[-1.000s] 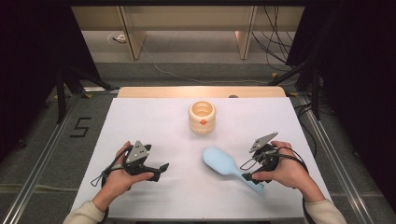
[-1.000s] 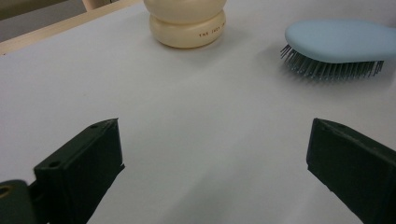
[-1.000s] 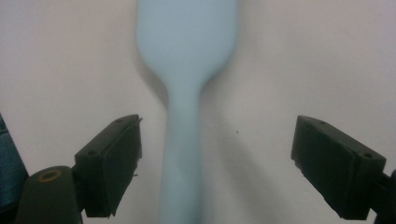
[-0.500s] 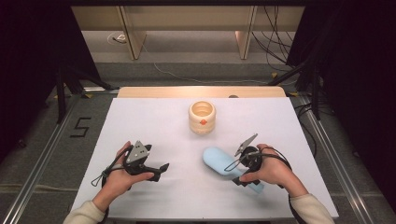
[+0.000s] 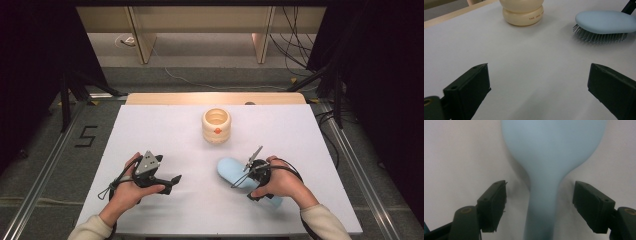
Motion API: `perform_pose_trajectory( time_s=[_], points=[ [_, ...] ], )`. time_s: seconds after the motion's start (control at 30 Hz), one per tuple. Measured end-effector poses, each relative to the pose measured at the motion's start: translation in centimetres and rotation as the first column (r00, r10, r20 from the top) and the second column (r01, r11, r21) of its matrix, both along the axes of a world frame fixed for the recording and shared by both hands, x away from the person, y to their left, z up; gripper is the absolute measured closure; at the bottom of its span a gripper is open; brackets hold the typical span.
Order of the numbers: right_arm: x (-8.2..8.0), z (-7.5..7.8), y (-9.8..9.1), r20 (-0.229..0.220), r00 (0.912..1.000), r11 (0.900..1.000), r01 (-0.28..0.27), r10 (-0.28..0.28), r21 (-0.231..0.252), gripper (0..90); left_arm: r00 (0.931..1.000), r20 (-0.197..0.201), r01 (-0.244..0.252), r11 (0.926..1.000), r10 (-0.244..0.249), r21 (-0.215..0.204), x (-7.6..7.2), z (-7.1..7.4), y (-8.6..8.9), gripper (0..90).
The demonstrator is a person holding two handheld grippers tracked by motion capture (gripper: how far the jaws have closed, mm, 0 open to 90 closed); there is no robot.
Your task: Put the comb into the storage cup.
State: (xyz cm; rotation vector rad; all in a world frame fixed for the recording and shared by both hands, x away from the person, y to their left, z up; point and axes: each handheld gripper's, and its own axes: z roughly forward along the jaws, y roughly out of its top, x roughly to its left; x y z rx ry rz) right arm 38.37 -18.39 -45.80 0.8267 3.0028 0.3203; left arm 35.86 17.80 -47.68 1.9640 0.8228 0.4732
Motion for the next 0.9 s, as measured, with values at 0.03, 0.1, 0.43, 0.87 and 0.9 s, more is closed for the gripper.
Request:
perform_pose_trajectory(
  time_s=[0.03, 0.1, 0.43, 0.87, 0.9],
  points=[
    [0.0, 0.0, 0.1, 0.002, 1.0, 1.0, -0.007, 0.007, -0.006, 29.8, 1.0, 0.0, 0.0, 1.0, 0.0, 0.0, 0.0, 0.0, 0.0, 3.7],
    [0.1, -0.1, 0.2, 0.007, 0.9999, 0.9998, -0.015, 0.015, -0.014, 31.4, 1.0, 0.0, 0.0, 1.0, 0.0, -0.001, 0.0, 0.0, 0.0, 3.7],
    [0.4, -0.1, 0.6, 0.027, 0.9995, 0.9985, -0.017, 0.018, -0.052, 43.4, 1.0, 0.0, 0.001, 1.0, -0.001, -0.004, 0.0, 0.0, -0.1, 4.0],
    [0.2, 0.1, 1.5, 0.018, 0.9993, 0.9952, -0.03, 0.032, -0.093, 61.2, 1.0, -0.001, 0.006, 1.0, -0.006, -0.006, -0.1, 0.0, -0.1, 4.0],
    [0.2, 0.2, 1.6, 0.015, 0.9995, 0.995, -0.028, 0.029, -0.096, 64.0, 1.0, 0.0, 0.005, 1.0, -0.005, -0.006, -0.1, 0.0, -0.1, 4.0]
  ],
)
